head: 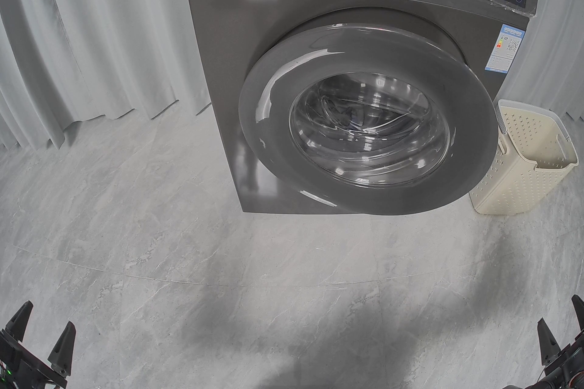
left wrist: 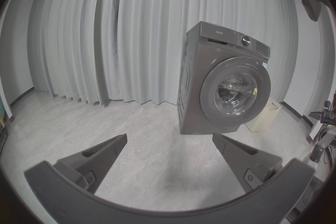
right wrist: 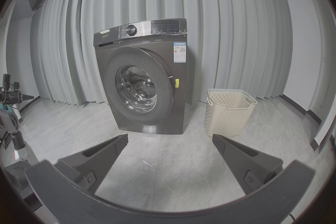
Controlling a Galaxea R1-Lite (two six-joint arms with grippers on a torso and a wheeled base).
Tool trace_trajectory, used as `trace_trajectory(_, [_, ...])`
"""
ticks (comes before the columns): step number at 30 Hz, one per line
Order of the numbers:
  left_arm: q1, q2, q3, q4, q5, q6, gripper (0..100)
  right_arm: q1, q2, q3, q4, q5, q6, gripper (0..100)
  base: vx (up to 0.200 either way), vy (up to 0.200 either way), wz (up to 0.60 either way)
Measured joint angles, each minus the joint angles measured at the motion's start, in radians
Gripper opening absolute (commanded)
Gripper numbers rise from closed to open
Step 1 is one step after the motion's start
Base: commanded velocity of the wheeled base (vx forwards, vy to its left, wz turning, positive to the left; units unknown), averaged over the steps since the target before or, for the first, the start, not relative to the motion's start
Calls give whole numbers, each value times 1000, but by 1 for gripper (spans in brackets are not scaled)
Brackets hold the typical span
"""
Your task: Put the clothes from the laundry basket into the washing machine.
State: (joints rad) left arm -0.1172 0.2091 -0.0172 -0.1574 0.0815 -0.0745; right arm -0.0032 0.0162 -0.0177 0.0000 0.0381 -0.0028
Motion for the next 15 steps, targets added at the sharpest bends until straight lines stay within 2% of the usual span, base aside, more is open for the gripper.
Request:
trace_trajectory(5, [38, -79, 0, 35, 4, -11, 100, 0, 0, 0, 0, 0, 0, 100, 0, 0, 0])
trace_trajectory(11, [118, -146, 0, 91, -23, -17, 100, 0, 0, 0, 0, 0, 0, 100, 0, 0, 0])
trace_trajectory(15, [125, -174, 0, 124, -27, 6, 100, 0, 0, 0, 0, 0, 0, 100, 0, 0, 0])
